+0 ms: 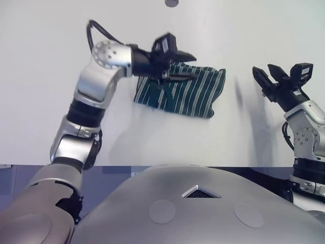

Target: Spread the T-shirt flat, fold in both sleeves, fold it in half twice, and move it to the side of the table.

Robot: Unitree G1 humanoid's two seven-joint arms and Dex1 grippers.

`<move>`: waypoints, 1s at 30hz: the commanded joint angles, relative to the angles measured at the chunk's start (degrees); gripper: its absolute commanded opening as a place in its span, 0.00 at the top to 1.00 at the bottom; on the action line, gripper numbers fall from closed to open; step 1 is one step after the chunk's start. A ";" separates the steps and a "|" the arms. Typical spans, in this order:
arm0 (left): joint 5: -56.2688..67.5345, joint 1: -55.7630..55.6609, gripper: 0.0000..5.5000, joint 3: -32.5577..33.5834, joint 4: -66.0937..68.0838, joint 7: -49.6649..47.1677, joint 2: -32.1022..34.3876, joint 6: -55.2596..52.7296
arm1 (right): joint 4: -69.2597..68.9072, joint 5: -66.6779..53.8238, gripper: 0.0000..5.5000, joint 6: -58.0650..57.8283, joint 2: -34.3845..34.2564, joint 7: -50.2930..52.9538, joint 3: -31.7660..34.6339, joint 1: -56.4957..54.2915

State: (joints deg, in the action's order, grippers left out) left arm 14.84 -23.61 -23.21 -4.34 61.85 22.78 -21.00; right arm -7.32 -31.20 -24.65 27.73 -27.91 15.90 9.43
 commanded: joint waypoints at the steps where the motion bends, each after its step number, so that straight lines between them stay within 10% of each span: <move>1: -6.07 3.04 0.45 -6.47 0.92 -1.50 -0.49 3.02 | 0.71 1.21 0.44 0.90 -1.05 0.03 0.44 0.68; 10: -20.09 -0.51 0.35 -8.04 35.75 -20.75 -4.78 7.51 | 4.50 6.05 0.44 6.32 -1.75 -1.58 -1.89 -2.19; 19: -3.29 -21.19 0.35 25.65 74.22 -62.11 -2.87 11.48 | 6.04 7.93 0.44 9.44 -4.09 -0.02 -3.14 -4.45; 24: -0.64 -24.11 0.35 36.25 79.89 -73.24 1.06 16.63 | 8.91 9.71 0.44 12.89 -7.57 1.70 -4.47 -9.06; 30: -10.65 -31.43 0.35 30.49 66.34 -73.85 -1.53 34.71 | 4.33 19.12 0.44 27.26 -13.83 13.62 -4.54 -14.47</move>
State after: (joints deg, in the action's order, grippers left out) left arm 8.44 -50.53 10.17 70.24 -10.08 22.26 5.86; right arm -0.53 -15.66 -1.95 15.83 -19.48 10.94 -0.93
